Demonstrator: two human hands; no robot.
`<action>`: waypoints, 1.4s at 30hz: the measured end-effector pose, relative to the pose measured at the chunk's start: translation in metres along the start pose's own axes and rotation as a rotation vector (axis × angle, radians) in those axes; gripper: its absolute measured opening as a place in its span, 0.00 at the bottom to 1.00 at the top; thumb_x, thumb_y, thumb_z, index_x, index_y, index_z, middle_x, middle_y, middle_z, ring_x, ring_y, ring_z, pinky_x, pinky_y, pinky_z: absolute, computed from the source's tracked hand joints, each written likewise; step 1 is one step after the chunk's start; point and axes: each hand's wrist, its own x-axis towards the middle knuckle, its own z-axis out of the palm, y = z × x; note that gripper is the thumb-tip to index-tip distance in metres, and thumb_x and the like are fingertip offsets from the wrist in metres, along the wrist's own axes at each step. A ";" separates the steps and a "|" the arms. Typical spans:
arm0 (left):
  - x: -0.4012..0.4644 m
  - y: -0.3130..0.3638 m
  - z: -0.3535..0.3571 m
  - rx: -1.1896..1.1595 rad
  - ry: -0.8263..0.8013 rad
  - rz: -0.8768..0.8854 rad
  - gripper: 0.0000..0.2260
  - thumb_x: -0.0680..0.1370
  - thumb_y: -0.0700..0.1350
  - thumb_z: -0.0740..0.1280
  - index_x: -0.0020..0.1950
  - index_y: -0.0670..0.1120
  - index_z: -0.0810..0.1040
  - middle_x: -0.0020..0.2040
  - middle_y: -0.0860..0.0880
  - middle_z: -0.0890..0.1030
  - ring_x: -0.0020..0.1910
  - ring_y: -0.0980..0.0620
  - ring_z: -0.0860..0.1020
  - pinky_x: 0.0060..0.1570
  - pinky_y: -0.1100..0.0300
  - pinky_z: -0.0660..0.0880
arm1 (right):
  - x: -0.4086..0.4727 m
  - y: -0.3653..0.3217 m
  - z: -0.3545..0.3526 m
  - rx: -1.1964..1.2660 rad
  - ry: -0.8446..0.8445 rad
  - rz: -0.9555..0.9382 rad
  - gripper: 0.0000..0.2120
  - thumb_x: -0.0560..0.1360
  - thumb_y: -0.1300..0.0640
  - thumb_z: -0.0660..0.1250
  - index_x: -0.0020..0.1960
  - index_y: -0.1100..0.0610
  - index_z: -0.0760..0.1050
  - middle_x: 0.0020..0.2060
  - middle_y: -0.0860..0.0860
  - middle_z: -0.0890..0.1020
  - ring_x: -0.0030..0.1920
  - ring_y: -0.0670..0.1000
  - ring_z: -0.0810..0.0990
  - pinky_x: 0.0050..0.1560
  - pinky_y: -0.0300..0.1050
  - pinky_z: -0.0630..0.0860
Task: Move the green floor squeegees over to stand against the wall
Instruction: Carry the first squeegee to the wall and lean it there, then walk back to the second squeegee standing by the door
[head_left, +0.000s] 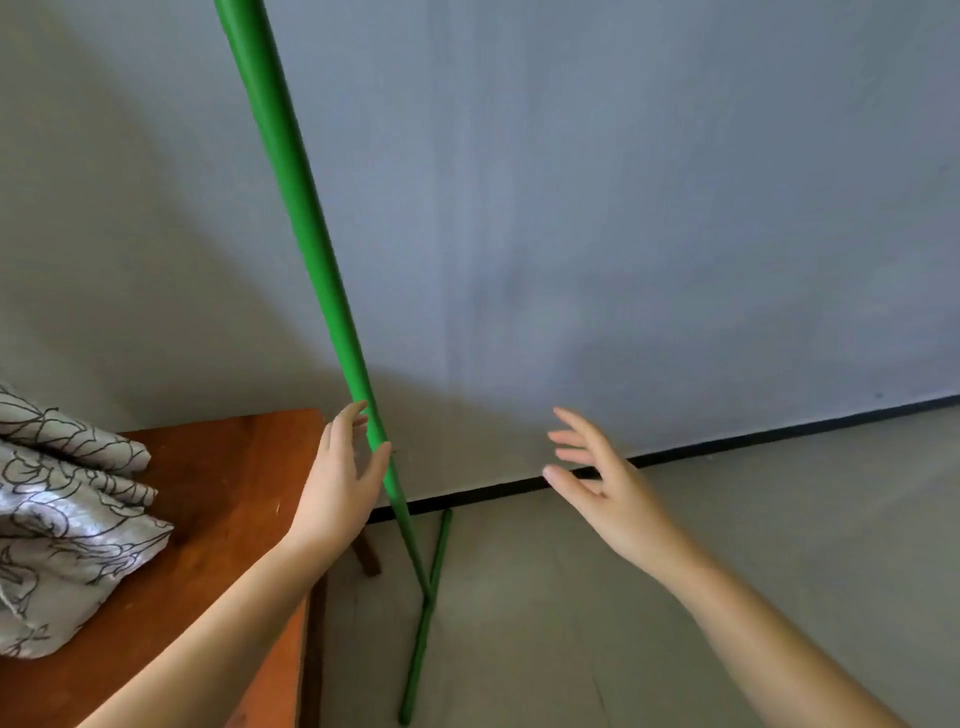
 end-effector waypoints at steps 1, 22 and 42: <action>-0.018 0.003 0.004 -0.021 -0.064 0.035 0.21 0.76 0.42 0.63 0.68 0.48 0.63 0.65 0.47 0.72 0.64 0.52 0.71 0.64 0.54 0.70 | -0.027 0.017 -0.009 0.009 0.038 0.046 0.24 0.73 0.51 0.64 0.62 0.33 0.59 0.61 0.38 0.72 0.60 0.35 0.71 0.60 0.40 0.71; -0.177 0.167 0.296 -0.156 -0.794 0.103 0.19 0.76 0.40 0.61 0.53 0.65 0.65 0.52 0.56 0.78 0.51 0.71 0.74 0.51 0.67 0.68 | -0.352 0.163 -0.170 0.317 1.266 0.529 0.19 0.70 0.48 0.66 0.56 0.32 0.66 0.56 0.40 0.75 0.53 0.34 0.76 0.52 0.32 0.74; -0.131 0.406 0.671 -0.154 -1.098 0.307 0.18 0.76 0.37 0.60 0.53 0.62 0.67 0.50 0.51 0.79 0.52 0.63 0.76 0.49 0.64 0.71 | -0.376 0.324 -0.479 0.403 1.707 0.684 0.18 0.67 0.49 0.69 0.53 0.36 0.69 0.54 0.43 0.76 0.52 0.41 0.78 0.46 0.31 0.75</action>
